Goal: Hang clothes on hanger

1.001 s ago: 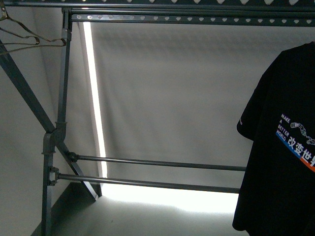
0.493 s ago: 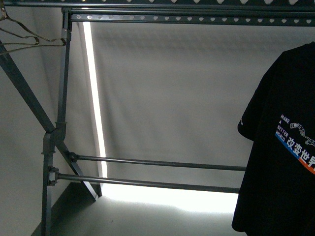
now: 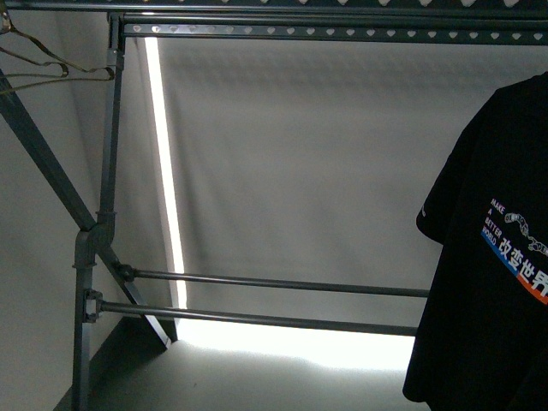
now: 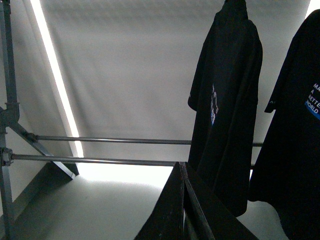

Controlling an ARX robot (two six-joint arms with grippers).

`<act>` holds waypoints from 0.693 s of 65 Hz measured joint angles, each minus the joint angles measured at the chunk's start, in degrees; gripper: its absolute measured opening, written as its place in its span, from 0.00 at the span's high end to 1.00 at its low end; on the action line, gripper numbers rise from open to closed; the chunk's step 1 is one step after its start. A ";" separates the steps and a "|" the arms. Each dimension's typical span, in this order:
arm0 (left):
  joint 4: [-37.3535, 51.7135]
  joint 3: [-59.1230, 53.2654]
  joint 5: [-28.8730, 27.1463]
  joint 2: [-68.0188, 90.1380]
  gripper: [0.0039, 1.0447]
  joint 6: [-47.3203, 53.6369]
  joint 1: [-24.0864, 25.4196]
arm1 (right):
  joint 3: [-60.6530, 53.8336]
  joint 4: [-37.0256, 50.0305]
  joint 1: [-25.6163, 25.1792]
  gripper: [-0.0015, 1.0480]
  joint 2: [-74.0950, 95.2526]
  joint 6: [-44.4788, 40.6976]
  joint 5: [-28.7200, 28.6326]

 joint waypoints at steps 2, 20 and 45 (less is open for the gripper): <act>0.00 0.00 0.00 0.00 0.97 0.00 0.00 | 0.00 0.00 0.00 0.98 0.00 0.00 0.00; 0.00 0.00 0.00 -0.04 0.78 -0.02 0.00 | 0.00 0.00 0.00 0.89 0.00 -0.09 0.00; 0.00 0.00 0.00 -0.04 0.07 0.00 0.00 | 0.00 0.00 0.00 0.22 0.00 -0.09 0.00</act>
